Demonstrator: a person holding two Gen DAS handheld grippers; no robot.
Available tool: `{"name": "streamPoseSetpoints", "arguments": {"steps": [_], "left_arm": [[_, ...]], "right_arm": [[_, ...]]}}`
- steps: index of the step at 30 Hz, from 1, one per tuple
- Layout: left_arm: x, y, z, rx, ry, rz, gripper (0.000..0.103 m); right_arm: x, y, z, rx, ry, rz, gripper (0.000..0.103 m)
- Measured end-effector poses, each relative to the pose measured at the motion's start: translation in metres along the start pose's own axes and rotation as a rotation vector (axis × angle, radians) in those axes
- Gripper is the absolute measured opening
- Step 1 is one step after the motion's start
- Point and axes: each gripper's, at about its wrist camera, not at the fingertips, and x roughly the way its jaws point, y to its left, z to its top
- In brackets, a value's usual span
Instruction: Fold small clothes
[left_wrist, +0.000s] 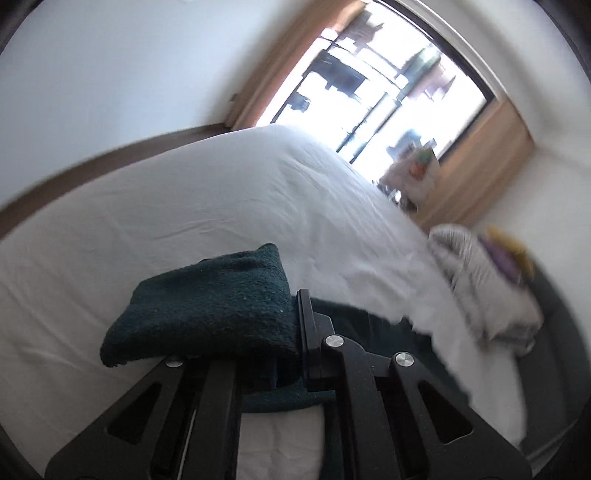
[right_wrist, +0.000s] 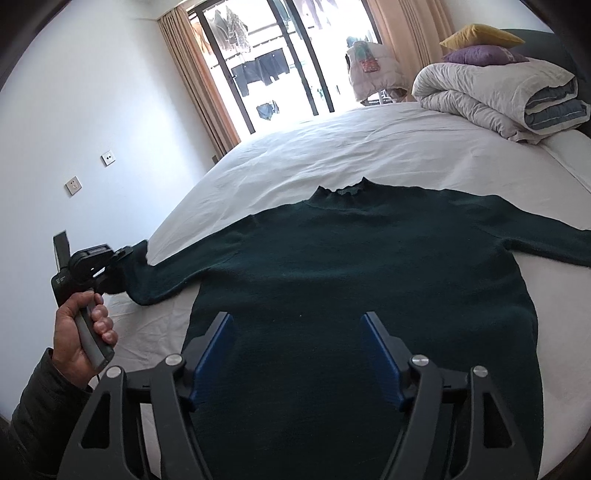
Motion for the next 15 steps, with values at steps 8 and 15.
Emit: {"name": "streamPoseSetpoints", "arguments": {"steps": [8, 15], "left_arm": [[0.027, -0.125, -0.155, 0.697, -0.089, 0.102, 0.006], [-0.004, -0.167, -0.241, 0.949, -0.216, 0.127, 0.006]], "right_arm": [[0.036, -0.023, 0.048, 0.089, 0.075, 0.227, 0.075], [0.109, -0.011, 0.067, 0.176, 0.222, 0.454, 0.075]]}}
